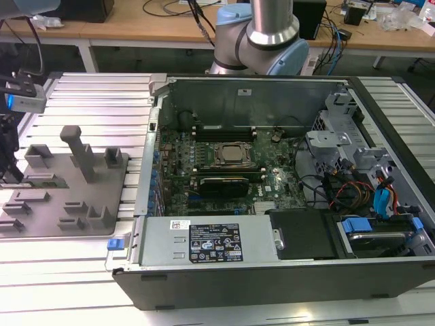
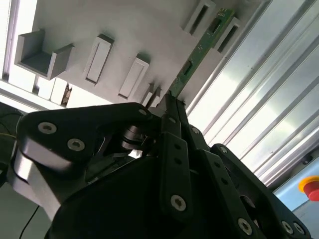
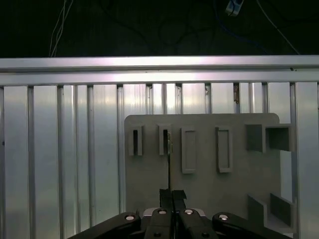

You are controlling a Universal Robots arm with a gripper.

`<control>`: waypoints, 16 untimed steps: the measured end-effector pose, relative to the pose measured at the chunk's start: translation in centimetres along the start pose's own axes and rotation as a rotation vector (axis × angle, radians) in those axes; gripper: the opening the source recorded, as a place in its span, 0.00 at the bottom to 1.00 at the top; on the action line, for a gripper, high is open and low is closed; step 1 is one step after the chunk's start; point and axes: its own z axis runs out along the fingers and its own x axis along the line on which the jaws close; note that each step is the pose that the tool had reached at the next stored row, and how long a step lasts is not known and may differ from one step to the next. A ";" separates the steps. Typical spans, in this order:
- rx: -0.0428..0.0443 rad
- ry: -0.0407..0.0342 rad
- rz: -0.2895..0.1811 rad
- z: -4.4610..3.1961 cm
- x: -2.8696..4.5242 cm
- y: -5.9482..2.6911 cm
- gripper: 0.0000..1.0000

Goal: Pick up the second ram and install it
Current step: 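Pick up the second ram and move it above second insertion slot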

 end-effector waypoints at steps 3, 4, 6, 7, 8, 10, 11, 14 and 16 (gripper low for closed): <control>0.0000 0.0000 0.000 -0.62 -0.01 0.01 0.09; 0.0000 0.0000 0.000 -0.72 -0.01 0.02 0.09; 0.0001 0.0000 0.000 -1.07 -0.02 0.03 0.09; 0.0001 0.0000 0.000 -1.25 -0.02 0.03 0.09; 0.0001 -0.0001 0.000 -1.45 -0.02 0.04 0.09; 0.0000 0.0001 0.000 -1.75 -0.03 0.04 0.09; 0.0000 0.0000 0.000 -1.94 -0.03 0.05 0.09; 0.0001 0.0000 0.000 -2.31 -0.03 0.06 0.09; 0.0001 0.0000 0.000 -2.69 -0.04 0.07 0.09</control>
